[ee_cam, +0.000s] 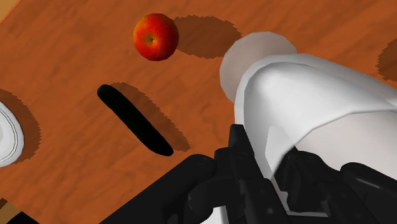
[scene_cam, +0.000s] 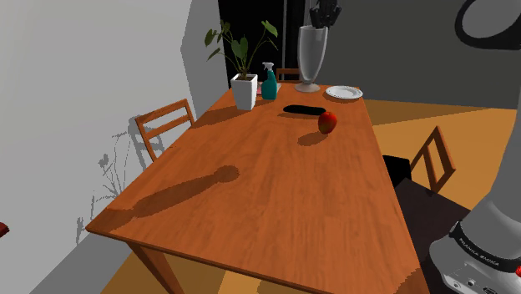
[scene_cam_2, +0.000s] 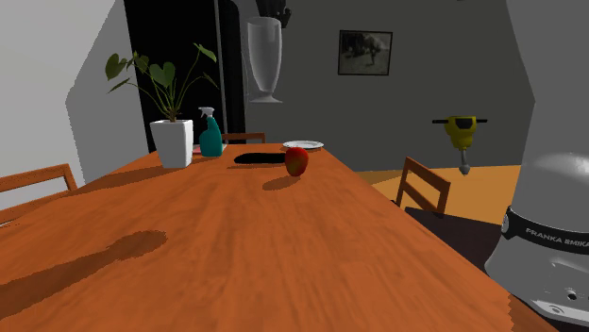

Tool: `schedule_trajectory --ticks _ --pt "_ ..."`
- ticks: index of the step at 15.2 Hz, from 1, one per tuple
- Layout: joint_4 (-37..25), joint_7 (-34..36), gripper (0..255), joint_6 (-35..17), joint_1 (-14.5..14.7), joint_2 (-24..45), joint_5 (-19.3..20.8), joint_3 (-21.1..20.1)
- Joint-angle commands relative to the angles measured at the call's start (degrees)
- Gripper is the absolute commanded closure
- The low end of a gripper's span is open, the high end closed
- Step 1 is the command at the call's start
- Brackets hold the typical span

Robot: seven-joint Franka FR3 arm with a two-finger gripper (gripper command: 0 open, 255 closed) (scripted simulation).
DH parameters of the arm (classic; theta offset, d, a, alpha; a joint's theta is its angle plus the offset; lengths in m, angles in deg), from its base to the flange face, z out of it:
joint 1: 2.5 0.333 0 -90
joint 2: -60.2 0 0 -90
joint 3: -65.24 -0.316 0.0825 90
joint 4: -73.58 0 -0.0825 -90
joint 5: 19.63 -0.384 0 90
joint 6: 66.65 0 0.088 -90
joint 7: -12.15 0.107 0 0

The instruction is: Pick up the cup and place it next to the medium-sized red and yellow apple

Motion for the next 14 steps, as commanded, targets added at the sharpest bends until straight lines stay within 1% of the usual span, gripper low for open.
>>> schedule_trajectory --ticks 1,7,14 --pt "3.9 -0.1 255 -2.6 -0.2 -1.5 -0.2 0.0" --pt "14.2 -0.2 255 -9.3 -0.7 -5.0 -0.6 0.0" --pt "23.2 -0.3 255 -15.9 -1.0 -7.4 -0.9 0.1"
